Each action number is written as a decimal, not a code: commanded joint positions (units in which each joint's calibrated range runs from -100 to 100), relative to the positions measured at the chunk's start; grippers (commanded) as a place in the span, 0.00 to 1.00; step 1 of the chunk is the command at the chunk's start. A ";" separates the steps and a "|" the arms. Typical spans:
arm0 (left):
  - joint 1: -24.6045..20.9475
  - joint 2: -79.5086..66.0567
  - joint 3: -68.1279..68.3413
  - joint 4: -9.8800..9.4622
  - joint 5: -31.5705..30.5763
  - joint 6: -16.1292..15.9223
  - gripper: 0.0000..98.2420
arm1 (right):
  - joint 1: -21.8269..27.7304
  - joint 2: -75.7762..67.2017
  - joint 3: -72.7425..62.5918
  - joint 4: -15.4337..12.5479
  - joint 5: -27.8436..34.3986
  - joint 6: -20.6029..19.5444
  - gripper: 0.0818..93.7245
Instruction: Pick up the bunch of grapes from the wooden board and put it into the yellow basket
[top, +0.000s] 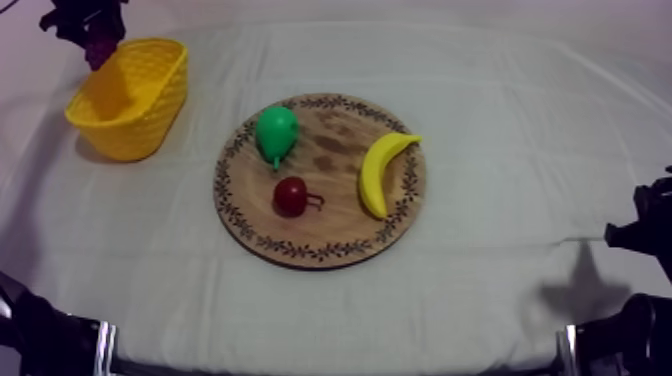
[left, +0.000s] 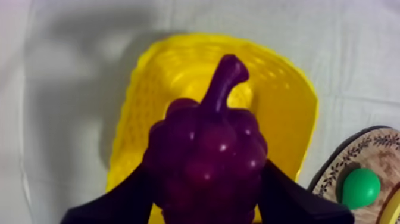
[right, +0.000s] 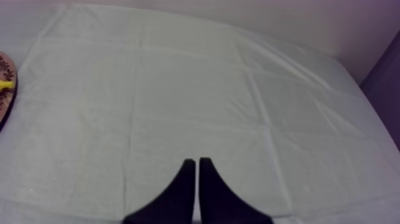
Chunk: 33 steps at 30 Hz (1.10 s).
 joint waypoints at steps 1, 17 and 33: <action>0.09 1.04 1.41 0.07 -0.84 0.17 0.34 | -0.03 -0.02 -0.05 -0.01 0.03 -0.01 0.00; 1.06 7.21 6.58 1.73 -7.29 1.27 0.53 | -0.03 -0.02 -0.05 -0.01 0.03 -0.01 0.00; 0.06 5.63 7.50 1.60 -9.66 3.10 0.91 | -0.03 -0.02 -0.05 -0.01 0.03 -0.01 0.00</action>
